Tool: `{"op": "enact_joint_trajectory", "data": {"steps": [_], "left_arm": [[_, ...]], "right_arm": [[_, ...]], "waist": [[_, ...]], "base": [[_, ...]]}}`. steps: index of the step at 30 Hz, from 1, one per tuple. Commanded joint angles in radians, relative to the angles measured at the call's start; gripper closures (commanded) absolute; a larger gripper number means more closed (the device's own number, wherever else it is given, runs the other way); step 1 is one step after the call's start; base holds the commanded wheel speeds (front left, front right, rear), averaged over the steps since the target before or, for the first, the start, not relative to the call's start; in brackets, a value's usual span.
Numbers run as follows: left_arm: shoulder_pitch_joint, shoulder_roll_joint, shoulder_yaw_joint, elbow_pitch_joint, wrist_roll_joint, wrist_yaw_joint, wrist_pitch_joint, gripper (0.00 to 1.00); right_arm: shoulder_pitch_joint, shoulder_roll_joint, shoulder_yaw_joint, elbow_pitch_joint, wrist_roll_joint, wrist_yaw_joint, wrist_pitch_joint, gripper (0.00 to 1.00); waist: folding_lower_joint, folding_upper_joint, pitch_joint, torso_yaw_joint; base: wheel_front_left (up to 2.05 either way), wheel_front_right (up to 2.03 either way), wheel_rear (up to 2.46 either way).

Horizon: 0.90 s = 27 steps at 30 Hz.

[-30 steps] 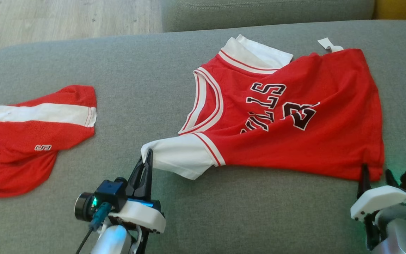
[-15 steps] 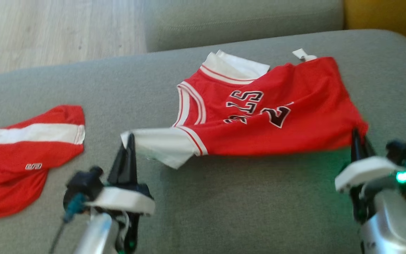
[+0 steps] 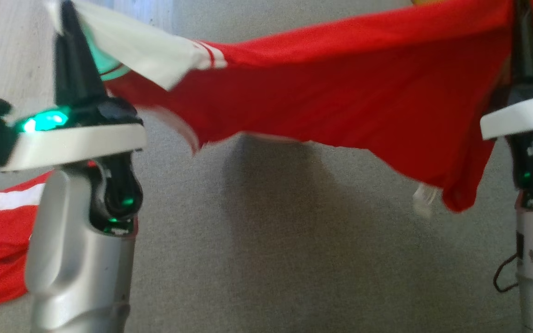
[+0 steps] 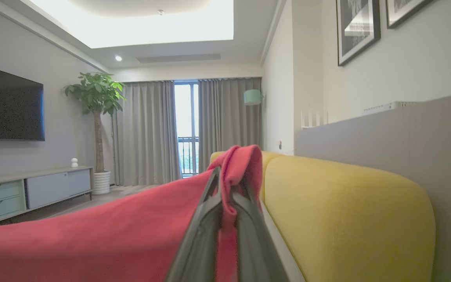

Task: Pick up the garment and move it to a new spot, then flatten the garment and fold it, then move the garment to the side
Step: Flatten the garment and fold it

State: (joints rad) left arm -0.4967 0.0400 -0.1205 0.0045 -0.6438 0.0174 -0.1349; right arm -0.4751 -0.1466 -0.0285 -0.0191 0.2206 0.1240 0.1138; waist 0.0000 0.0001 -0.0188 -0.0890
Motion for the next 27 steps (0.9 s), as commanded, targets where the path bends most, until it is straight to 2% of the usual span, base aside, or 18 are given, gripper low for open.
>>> {"op": "enact_joint_trajectory", "data": {"steps": [1, 9, 14, 17, 20, 24, 27], "left_arm": [[-0.051, 0.014, 0.039, -0.069, -0.008, 0.012, 0.013, 1.0], [-0.063, 0.016, 0.064, -0.327, -0.064, 0.096, 0.133, 1.0], [-0.128, 0.07, 0.061, -0.365, -0.043, 0.118, 0.217, 1.0], [-0.208, 0.105, 0.052, -0.291, -0.039, 0.105, 0.263, 1.0], [-0.325, 0.151, 0.051, -0.144, -0.023, 0.079, 0.286, 1.0], [-0.53, 0.217, 0.051, 0.1, 0.021, 0.028, 0.264, 1.0], [-0.699, 0.25, 0.053, 0.259, 0.052, -0.007, 0.212, 1.0]], "right_arm": [[-0.044, -0.006, 0.031, -0.065, 0.008, 0.007, 0.018, 1.0], [-0.013, 0.008, 0.04, -0.267, 0.03, 0.007, 0.156, 1.0], [-0.013, 0.016, 0.029, -0.308, 0.023, 0.007, 0.223, 1.0], [-0.058, 0.016, 0.02, -0.271, 0.018, 0.007, 0.25, 1.0], [-0.149, 0.005, 0.029, -0.178, 0.014, 0.007, 0.259, 1.0], [-0.352, -0.022, 0.072, 0.038, 0.001, 0.007, 0.222, 1.0], [-0.543, -0.01, 0.083, 0.233, 0.007, 0.007, 0.161, 1.0]], "waist": [[0.0, -0.0001, -0.003, -0.001], [0.0, -0.0001, 0.009, 0.003], [0.0, -0.0001, 0.069, 0.003], [0.0, -0.0001, 0.138, 0.006], [0.0, -0.0001, 0.224, 0.007], [0.0, -0.0001, 0.33, 0.005], [0.0, -0.0001, 0.381, 0.008]], "base": [[0.0, 0.0, 0.0], [0.0, 0.0, 0.0], [0.0, 0.0, 0.0], [0.0, 0.0, 0.0], [0.0, 0.0, 0.0], [0.0, 0.0, 0.0], [0.0, 0.0, 0.0]]}}
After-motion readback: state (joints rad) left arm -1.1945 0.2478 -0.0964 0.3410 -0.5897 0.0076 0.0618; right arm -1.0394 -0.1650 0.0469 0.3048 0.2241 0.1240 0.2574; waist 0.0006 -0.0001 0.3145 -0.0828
